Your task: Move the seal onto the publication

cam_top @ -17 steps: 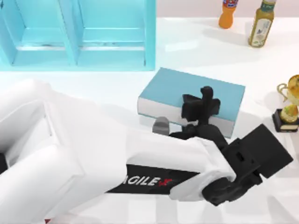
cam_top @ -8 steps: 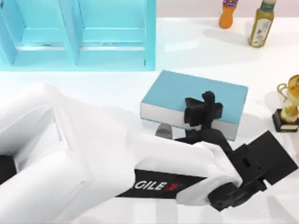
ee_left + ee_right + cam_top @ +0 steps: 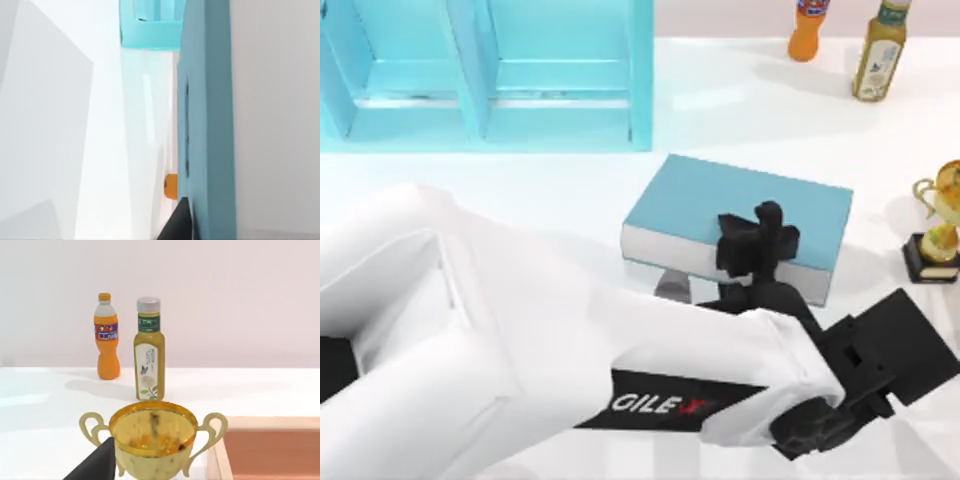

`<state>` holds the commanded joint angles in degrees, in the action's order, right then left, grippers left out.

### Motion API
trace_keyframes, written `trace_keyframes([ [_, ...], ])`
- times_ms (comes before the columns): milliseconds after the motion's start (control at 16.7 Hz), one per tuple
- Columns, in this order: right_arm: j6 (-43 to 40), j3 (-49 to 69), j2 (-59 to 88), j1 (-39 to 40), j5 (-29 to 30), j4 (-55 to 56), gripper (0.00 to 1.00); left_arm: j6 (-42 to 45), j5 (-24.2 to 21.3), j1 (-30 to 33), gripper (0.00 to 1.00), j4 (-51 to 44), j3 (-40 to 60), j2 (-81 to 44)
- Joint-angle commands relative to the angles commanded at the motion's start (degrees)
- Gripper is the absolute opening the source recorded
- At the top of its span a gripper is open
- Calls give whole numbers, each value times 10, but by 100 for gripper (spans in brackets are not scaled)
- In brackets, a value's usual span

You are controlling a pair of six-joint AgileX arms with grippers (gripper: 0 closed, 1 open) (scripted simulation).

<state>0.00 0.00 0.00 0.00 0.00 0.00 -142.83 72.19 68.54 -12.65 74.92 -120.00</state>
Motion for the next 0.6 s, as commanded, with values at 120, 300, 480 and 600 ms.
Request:
trace_keyframes([
  [120, 0, 0, 0, 0, 0, 0, 100, 1, 0, 0, 0, 16, -6, -10],
  [300, 0, 0, 0, 0, 0, 0, 100, 1, 0, 0, 0, 49, -18, -30],
  [480, 0, 0, 0, 0, 0, 0, 100, 1, -1, 0, 0, 57, -21, -35],
  [600, 0, 0, 0, 0, 0, 0, 100, 1, -1, 0, 0, 57, -21, -35],
])
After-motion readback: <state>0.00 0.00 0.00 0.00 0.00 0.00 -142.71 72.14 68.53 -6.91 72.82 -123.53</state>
